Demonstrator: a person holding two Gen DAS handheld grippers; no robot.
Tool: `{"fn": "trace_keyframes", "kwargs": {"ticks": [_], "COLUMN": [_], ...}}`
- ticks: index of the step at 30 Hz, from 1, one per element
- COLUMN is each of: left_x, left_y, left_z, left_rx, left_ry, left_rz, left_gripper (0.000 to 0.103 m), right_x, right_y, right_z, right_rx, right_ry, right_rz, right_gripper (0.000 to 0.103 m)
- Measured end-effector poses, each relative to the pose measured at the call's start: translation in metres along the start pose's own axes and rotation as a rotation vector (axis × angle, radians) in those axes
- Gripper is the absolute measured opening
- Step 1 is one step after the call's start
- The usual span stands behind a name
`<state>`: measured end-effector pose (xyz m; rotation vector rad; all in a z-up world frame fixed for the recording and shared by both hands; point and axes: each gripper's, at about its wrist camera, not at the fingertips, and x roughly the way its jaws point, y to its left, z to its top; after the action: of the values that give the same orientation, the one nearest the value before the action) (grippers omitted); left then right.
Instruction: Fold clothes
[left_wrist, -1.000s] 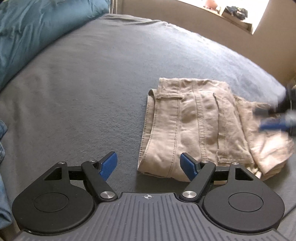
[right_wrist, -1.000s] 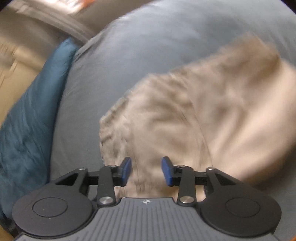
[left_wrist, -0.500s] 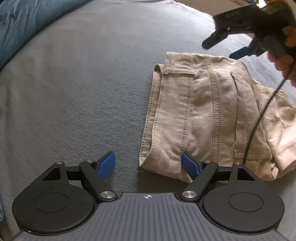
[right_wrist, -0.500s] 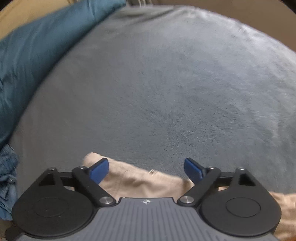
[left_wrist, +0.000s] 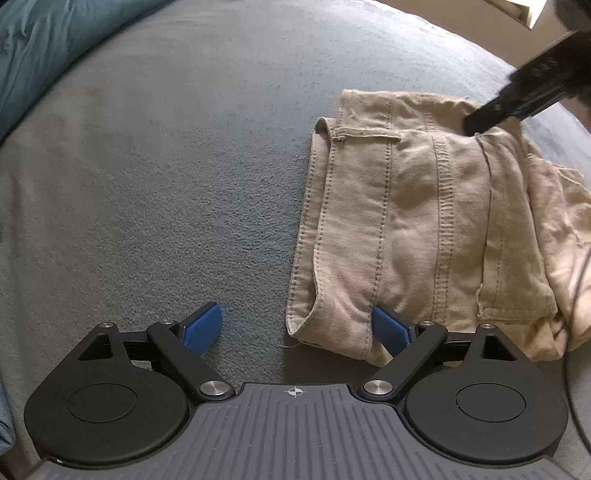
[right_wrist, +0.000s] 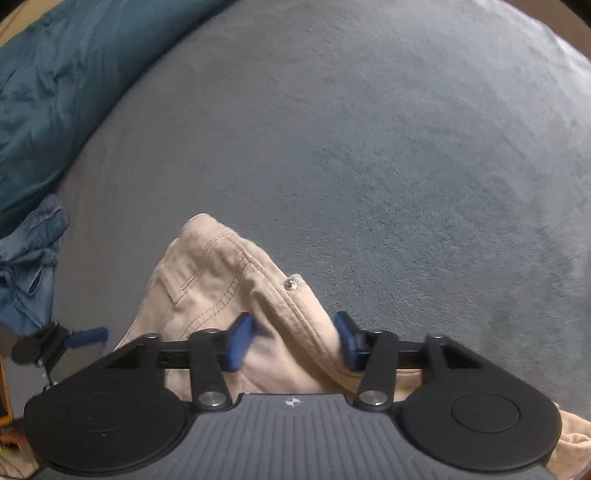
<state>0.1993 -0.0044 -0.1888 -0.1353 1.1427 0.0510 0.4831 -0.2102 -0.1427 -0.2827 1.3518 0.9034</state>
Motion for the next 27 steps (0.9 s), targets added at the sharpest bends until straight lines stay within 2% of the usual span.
{"fn": "trace_keyframes", "kwargs": {"ticks": [3,13,16,22,23,27], "left_x": [0.001,0.011,0.011,0.01,0.007,-0.022], "left_y": [0.003,-0.01,-0.016,-0.02,-0.018,-0.01], "left_z": [-0.001,-0.005,-0.005,-0.004,-0.004,-0.016], "left_rx": [0.001,0.014,0.033,0.046,0.04,-0.002], "left_ry": [0.0,-0.048,-0.064,-0.061,-0.058,-0.067], "left_rz": [0.01,0.044,0.059,0.066,0.063,0.038], "left_gripper": [0.091,0.091,0.091,0.089,0.086,0.085], "right_x": [-0.02,-0.095,-0.099,-0.096,-0.095,-0.091], "right_y": [0.011,0.049,0.065,0.097,0.103,0.123], "right_z": [-0.015,-0.091,-0.119,-0.16,-0.167,-0.193], "right_rx": [-0.039,0.01,0.033,0.076,0.083,0.11], "right_ry": [-0.02,-0.18,-0.202,-0.248,-0.256,-0.285], "right_rz": [-0.009,0.016,0.026,-0.019,-0.027,-0.053], "right_gripper": [0.029,0.017,0.016,0.016,0.016,0.016]}}
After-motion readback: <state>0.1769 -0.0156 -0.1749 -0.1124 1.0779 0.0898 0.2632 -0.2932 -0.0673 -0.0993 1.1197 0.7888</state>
